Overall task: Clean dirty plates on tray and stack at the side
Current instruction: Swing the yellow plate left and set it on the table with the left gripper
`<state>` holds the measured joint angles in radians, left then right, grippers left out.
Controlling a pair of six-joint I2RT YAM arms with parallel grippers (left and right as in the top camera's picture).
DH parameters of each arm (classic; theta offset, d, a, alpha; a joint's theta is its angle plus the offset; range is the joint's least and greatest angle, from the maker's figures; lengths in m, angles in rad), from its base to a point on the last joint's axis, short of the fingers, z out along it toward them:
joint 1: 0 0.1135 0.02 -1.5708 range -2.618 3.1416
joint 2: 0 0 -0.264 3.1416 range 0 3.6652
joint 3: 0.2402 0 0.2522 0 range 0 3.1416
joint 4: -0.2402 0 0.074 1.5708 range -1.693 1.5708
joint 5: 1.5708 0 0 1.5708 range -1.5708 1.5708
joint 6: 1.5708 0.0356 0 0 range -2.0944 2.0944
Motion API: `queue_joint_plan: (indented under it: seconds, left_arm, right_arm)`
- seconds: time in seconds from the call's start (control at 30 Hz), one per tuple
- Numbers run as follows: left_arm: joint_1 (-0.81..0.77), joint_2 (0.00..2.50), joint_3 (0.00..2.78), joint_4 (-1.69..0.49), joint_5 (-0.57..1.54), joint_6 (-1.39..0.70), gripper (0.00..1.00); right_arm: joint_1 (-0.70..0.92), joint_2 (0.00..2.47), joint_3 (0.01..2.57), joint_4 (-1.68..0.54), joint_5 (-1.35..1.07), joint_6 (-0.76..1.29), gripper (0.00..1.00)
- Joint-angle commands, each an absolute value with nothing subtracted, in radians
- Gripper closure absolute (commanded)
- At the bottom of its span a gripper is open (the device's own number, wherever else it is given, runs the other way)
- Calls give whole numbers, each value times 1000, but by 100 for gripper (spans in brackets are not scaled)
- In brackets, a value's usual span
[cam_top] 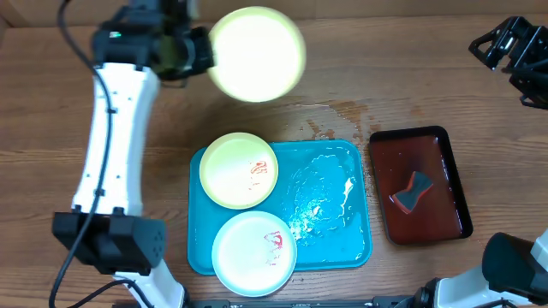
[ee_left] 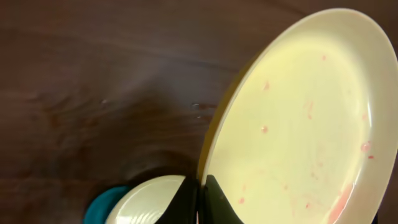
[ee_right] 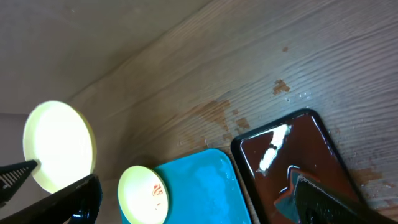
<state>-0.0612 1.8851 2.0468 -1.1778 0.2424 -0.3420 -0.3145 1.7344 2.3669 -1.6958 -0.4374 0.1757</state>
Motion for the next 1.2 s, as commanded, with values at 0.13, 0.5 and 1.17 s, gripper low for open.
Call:
queue_joint_plan:
  seconds: [0.13,0.5,1.17]
  left_arm:
    - [152,1857,1853,-1153,282,-375,95]
    - [525,1703,1384,-855,411,-420,96]
    - [755,1863,1213,-733,311,-442,96]
  right_arm:
    - [-292,1730,2235,-1689,-427,156,0]
    - [-206,1730,2099,-1621,-427,130,0]
    - [-166,1730,2098,-1644,-412,126,0]
